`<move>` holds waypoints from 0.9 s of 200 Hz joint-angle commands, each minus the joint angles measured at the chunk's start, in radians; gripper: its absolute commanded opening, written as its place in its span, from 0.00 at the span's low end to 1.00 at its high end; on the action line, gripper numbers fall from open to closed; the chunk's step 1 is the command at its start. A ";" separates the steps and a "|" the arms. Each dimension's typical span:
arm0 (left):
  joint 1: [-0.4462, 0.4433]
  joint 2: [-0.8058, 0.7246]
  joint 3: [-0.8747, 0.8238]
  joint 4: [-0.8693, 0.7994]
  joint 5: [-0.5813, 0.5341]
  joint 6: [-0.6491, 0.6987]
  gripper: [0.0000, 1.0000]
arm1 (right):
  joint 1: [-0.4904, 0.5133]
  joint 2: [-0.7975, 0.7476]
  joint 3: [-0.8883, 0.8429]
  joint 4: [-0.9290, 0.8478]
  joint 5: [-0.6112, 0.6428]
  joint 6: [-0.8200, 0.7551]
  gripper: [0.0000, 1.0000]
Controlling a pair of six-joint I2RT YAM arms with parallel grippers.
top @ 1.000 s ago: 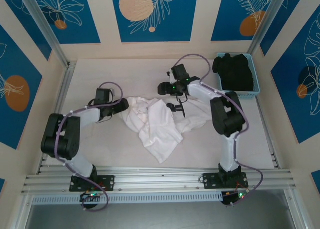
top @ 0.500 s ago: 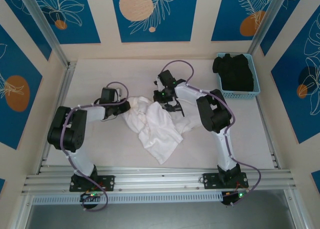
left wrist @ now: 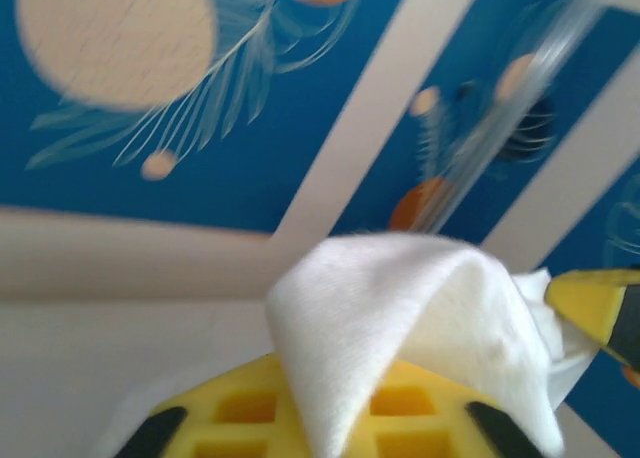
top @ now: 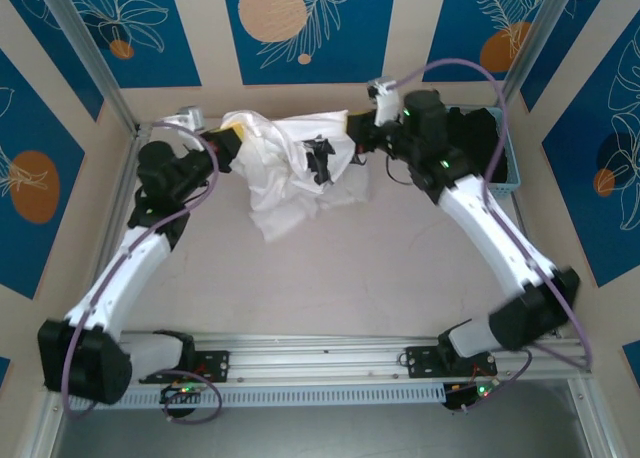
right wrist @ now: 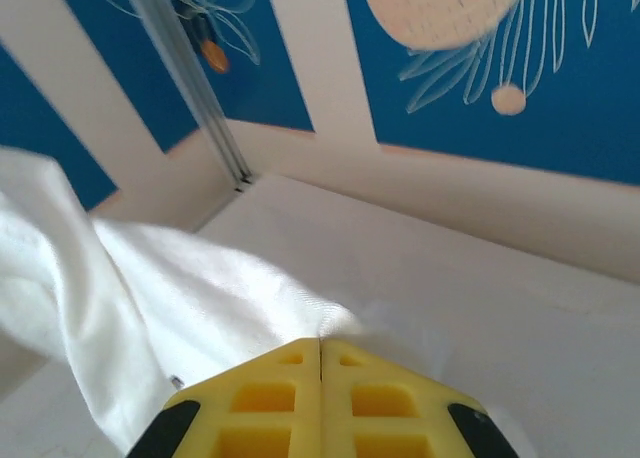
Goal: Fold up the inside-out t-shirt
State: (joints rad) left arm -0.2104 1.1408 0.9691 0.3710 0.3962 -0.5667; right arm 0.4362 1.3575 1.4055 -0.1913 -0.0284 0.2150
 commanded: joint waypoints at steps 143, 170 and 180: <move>-0.164 -0.042 -0.436 -0.487 -0.263 0.116 0.75 | 0.303 0.312 -0.336 0.084 0.067 0.079 0.58; -0.170 -0.011 -0.455 -0.485 -0.327 0.113 0.74 | 0.347 0.458 -0.232 0.080 0.095 0.047 0.58; -0.170 -0.018 -0.470 -0.478 -0.339 0.112 0.74 | 0.354 0.507 -0.198 0.076 0.121 0.033 0.57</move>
State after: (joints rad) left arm -0.3748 1.1351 0.5007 -0.0994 0.1375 -0.4812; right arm 0.7689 1.7737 1.1294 -0.1188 0.0547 0.2905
